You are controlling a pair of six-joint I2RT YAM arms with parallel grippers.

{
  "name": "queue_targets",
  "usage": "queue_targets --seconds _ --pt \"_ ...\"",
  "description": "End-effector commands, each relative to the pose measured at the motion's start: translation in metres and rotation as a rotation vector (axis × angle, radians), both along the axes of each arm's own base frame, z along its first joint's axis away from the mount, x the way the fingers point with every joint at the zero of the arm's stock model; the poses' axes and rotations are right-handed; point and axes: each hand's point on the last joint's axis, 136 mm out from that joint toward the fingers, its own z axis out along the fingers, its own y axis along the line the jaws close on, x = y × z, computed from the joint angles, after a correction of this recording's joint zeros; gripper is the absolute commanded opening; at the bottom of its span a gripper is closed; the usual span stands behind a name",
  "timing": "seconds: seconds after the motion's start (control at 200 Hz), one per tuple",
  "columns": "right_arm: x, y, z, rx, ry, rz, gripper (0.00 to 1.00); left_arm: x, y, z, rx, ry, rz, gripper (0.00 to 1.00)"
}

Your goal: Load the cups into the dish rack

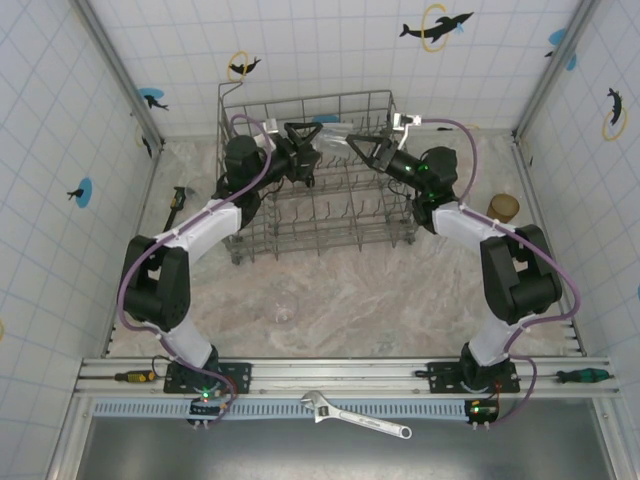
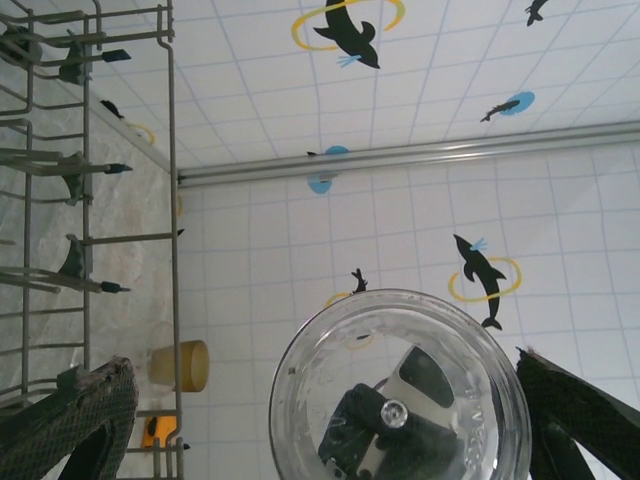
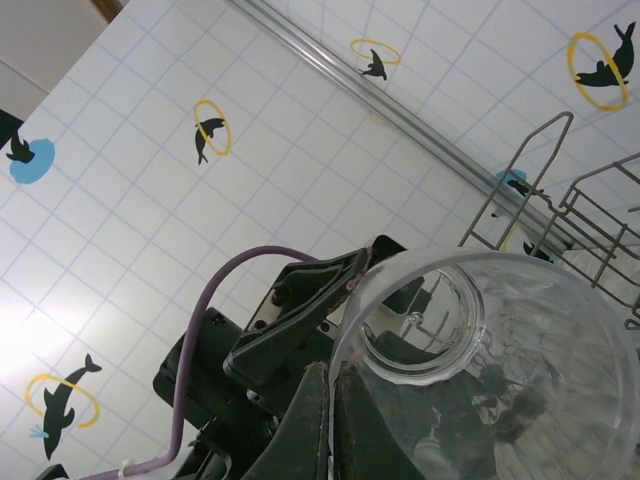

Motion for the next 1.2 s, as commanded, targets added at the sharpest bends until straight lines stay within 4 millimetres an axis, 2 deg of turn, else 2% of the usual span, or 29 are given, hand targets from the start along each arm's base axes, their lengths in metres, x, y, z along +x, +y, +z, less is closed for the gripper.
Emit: queue_targets --seconds 0.0,0.16,0.52,0.616,0.631,0.651,0.756,0.776,0.856,0.991,1.101,1.196 --pt "-0.01 0.006 0.031 0.023 -0.12 0.037 0.0 -0.001 -0.007 0.006 -0.032 -0.018 -0.026 0.97" --pt "-0.009 0.007 0.026 0.008 -0.109 0.032 0.0 -0.003 -0.009 0.007 -0.033 -0.026 -0.028 0.91" --pt "-0.008 0.009 0.019 0.003 -0.086 0.039 0.0 -0.001 -0.011 0.007 -0.008 -0.063 -0.027 0.6" --pt "-0.005 0.01 0.018 0.002 -0.084 0.044 0.0 0.001 -0.013 0.009 0.003 -0.08 -0.033 0.4" --pt "-0.005 0.011 0.018 0.001 -0.083 0.046 0.0 -0.007 -0.026 0.008 0.004 -0.08 -0.062 0.36" --pt "-0.004 0.011 0.018 -0.001 -0.084 0.046 0.0 -0.009 -0.028 0.009 0.005 -0.084 -0.067 0.3" --pt "-0.002 0.011 0.017 -0.004 -0.08 0.047 0.0 -0.008 -0.029 0.008 0.014 -0.096 -0.065 0.02" --pt "-0.002 0.011 0.017 -0.004 -0.08 0.047 0.0 -0.008 -0.029 0.007 0.014 -0.095 -0.064 0.0" --pt "-0.002 0.01 0.017 -0.004 -0.077 0.047 0.1 -0.007 -0.029 0.008 0.021 -0.112 -0.061 0.0" --pt "0.002 0.004 0.016 -0.017 -0.044 0.03 0.38 -0.001 -0.03 0.017 0.061 -0.167 -0.045 0.0" --pt "0.005 -0.009 0.012 -0.07 -0.035 -0.039 0.5 0.011 -0.027 0.027 0.159 -0.24 0.008 0.0" --pt "0.01 -0.018 -0.002 -0.196 -0.023 -0.138 0.58 0.023 -0.021 0.03 0.245 -0.283 0.068 0.0"
